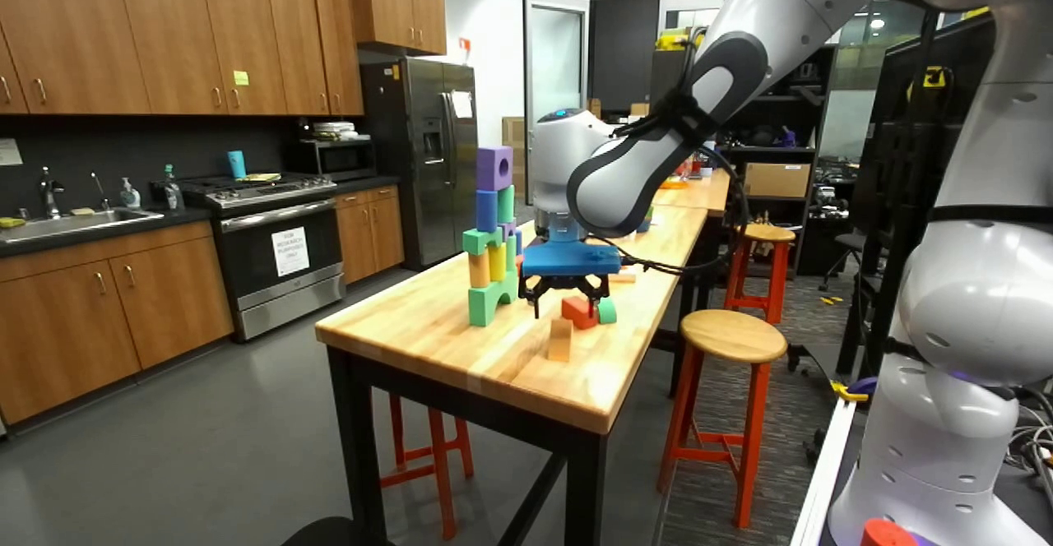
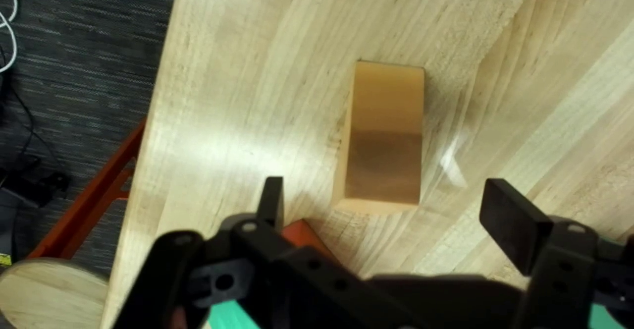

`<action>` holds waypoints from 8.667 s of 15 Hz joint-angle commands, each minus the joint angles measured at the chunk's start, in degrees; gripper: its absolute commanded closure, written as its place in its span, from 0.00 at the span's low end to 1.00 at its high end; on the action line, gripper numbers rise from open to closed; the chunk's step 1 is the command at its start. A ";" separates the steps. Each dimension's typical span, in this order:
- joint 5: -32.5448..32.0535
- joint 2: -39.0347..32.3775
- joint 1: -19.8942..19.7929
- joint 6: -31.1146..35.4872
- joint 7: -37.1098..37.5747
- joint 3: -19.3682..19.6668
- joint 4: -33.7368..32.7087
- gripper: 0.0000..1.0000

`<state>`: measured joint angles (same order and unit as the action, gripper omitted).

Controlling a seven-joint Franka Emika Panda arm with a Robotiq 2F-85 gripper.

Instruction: Put the triangular block on top of the stack

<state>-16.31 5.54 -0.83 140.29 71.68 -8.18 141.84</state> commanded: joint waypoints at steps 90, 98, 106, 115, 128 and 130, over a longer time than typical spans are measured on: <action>20.57 5.28 -0.61 -30.87 -15.08 4.95 -40.87 0.84; 17.52 -5.65 0.32 -49.54 -19.78 4.89 -58.72 0.84; 18.10 -5.38 0.78 -48.19 -19.32 5.47 -57.51 0.59; 15.74 -7.06 0.66 -49.75 -19.12 5.82 -60.10 0.84; 11.16 -17.88 2.01 -58.67 -19.47 5.54 -75.57 0.84; 11.39 -19.06 2.15 -59.48 -18.57 5.65 -77.54 0.84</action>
<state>-4.08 -10.94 0.96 83.80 52.29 -2.56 69.38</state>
